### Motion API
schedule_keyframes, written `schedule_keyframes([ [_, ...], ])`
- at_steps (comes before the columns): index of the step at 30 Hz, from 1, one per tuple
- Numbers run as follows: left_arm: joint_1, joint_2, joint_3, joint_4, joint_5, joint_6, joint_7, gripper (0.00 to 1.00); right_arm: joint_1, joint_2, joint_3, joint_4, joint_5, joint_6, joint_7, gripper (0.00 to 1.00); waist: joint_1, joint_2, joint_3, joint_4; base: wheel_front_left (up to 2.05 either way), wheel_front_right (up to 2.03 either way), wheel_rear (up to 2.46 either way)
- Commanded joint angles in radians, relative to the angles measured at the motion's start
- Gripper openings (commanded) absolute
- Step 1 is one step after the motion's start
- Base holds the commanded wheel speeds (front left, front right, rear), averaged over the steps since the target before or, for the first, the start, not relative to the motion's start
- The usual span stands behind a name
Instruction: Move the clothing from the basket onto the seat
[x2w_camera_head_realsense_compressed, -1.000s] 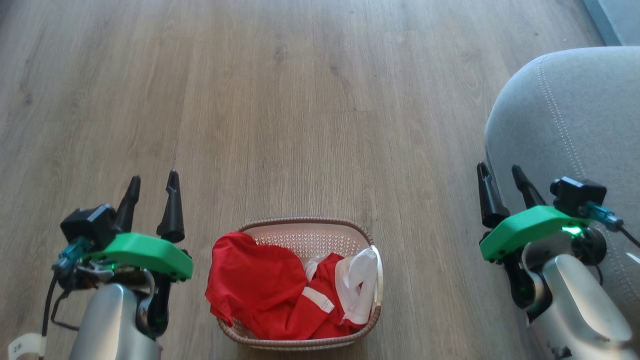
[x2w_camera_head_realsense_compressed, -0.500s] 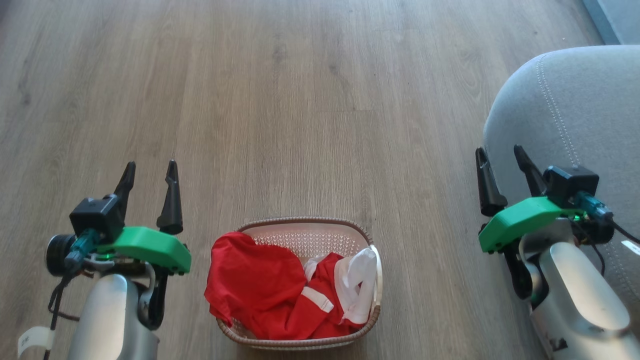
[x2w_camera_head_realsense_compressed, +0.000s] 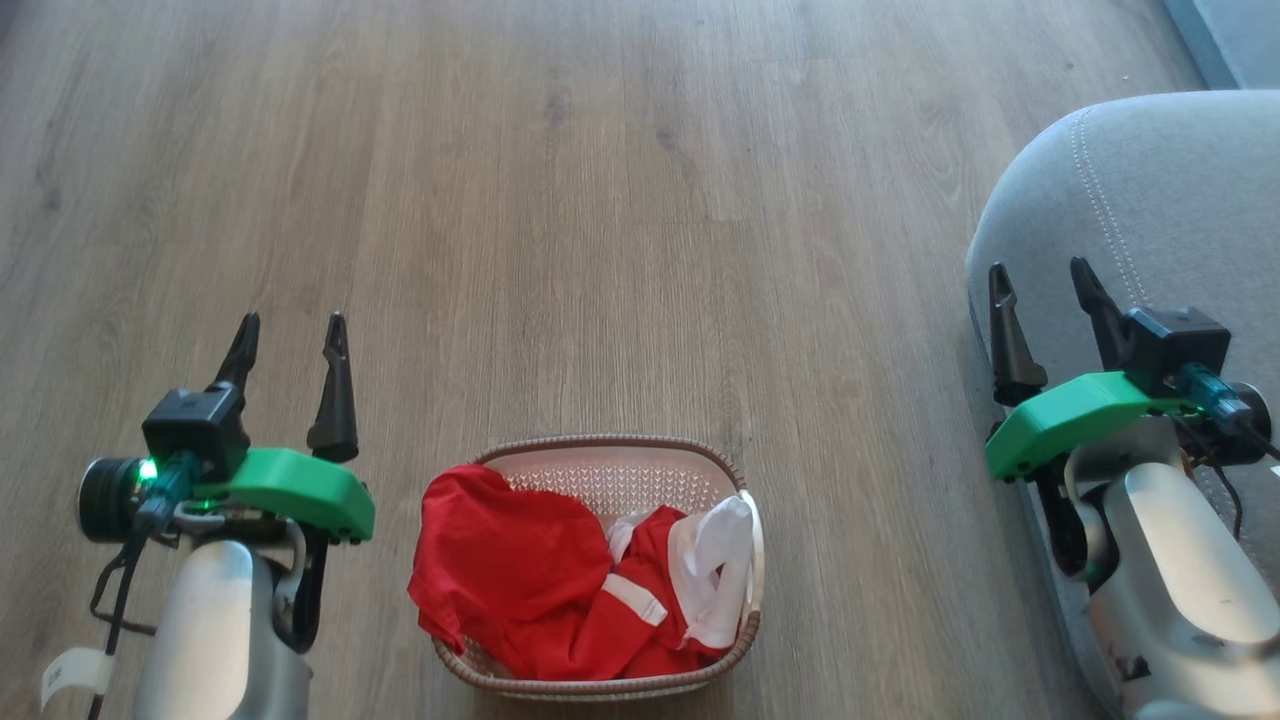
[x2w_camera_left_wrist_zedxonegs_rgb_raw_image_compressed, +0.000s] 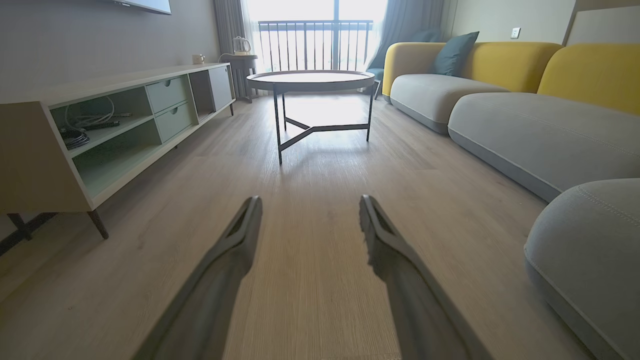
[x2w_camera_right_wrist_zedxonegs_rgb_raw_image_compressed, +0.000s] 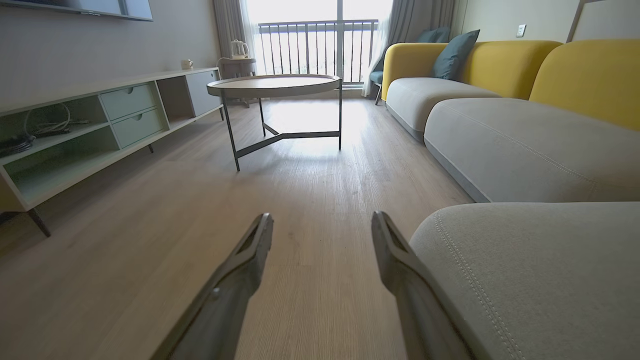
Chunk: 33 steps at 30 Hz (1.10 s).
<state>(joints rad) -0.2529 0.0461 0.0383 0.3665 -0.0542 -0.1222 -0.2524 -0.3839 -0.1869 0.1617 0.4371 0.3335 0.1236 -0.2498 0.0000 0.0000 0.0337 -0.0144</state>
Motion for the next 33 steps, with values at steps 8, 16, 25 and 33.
schedule_keyframes([
  [8, -0.036, 0.009, 0.034, -0.025, 0.012, 0.0, -0.009, 1.0, -0.016, 0.005, -0.003, -0.036, -0.018, 0.007, -0.012, 1.0, 0.0, 0.0, -0.003, 0.0, 0.0, 0.0, 0.0],
  [16, -0.017, 0.008, 0.019, 0.001, 0.013, -0.003, -0.009, 1.0, -0.017, 0.012, -0.005, -0.059, -0.026, 0.007, -0.012, 1.0, 0.0, 0.0, 0.008, -0.003, 0.0, 0.0, 0.0],
  [25, -0.026, 0.005, -0.026, 0.031, -0.002, -0.005, -0.009, 1.0, -0.08, 0.015, 0.003, -0.127, -0.02, 0.007, -0.012, 1.0, 0.0, 0.0, 0.138, -0.027, 0.0, 0.0, 0.0],
  [33, -0.064, 0.004, -0.064, 0.091, -0.027, 0.002, -0.009, 1.0, -0.151, 0.002, 0.02, -0.192, -0.016, 0.007, -0.012, 1.0, 0.0, 0.0, 0.279, -0.05, 0.0, 0.0, 0.0],
])
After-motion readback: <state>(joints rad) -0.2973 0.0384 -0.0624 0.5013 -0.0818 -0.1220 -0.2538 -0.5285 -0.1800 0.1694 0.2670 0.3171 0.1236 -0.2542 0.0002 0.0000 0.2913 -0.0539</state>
